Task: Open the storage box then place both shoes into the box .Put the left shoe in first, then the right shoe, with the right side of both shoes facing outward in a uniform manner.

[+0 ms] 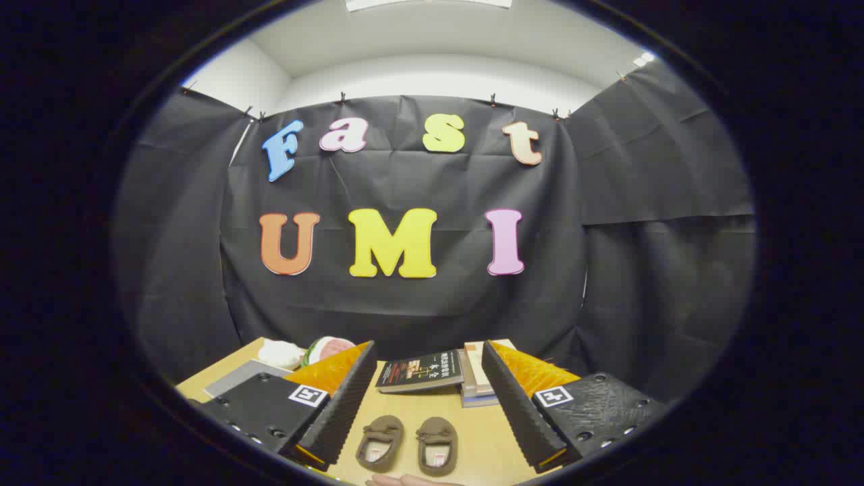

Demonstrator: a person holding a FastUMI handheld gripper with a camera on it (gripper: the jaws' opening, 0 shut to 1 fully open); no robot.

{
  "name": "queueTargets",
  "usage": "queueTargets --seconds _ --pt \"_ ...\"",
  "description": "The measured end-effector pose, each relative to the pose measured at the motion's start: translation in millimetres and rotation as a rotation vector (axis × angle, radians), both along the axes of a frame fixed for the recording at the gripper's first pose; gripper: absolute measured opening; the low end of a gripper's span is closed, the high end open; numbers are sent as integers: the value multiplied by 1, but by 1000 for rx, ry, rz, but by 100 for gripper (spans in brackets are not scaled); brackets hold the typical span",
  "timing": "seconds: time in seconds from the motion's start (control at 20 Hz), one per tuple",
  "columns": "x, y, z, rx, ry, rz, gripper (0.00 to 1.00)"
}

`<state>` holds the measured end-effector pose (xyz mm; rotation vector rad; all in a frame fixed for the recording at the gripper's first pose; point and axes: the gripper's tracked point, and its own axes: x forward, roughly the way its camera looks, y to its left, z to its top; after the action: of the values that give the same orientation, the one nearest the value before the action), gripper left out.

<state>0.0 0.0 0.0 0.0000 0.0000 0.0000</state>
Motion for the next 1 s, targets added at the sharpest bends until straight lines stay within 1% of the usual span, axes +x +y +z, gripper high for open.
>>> queueTargets --seconds 0.35,0.4,0.6,0.8,1.0 --pt "6 -5 -16 -1 46 8 95" --pt "6 -5 -18 -2 50 21 95" --pt "6 -20 -30 -23 63 16 95" --pt "13 -25 -62 -39 133 23 96" --pt "23 -18 -92 -51 210 50 96"
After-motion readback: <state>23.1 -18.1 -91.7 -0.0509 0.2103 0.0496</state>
